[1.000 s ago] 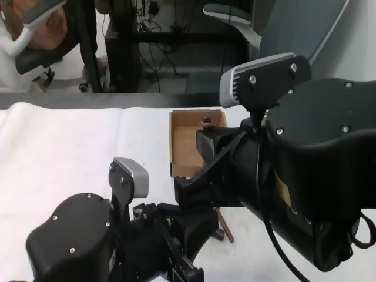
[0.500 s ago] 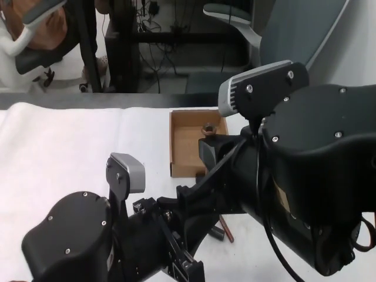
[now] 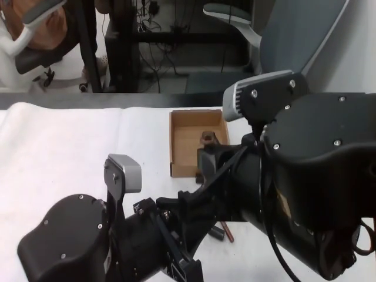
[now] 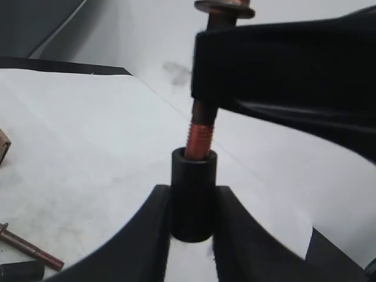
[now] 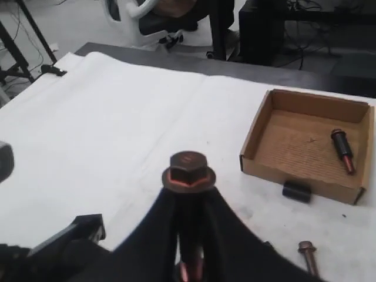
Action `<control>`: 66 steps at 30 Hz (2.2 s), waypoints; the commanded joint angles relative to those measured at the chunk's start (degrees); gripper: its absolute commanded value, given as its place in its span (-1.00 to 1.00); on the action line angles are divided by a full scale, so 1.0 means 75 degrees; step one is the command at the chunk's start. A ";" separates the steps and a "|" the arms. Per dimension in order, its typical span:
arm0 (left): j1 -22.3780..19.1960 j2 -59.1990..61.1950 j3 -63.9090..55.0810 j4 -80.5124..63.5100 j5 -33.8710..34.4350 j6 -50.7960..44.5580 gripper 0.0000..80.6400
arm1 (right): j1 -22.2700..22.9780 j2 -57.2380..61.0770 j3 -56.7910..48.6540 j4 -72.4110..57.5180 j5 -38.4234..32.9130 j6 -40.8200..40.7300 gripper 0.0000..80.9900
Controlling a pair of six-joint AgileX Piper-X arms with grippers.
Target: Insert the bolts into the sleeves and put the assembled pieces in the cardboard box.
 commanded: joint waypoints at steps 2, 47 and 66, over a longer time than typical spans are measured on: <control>0.0022 -0.0023 -0.0097 -0.0451 -0.0099 -0.0082 -0.95 | 0.0020 -0.0058 0.0039 0.0101 -0.0494 0.0058 0.00; 0.3404 0.7048 -0.8164 0.5142 0.2881 -0.0801 -0.95 | -0.2984 0.1329 -0.0510 0.2553 -0.6850 -0.2947 0.27; 0.3806 0.7228 -0.8372 0.3447 0.5872 -0.1279 0.74 | -0.3071 0.3620 -0.0574 0.3372 -0.4535 -0.7333 0.28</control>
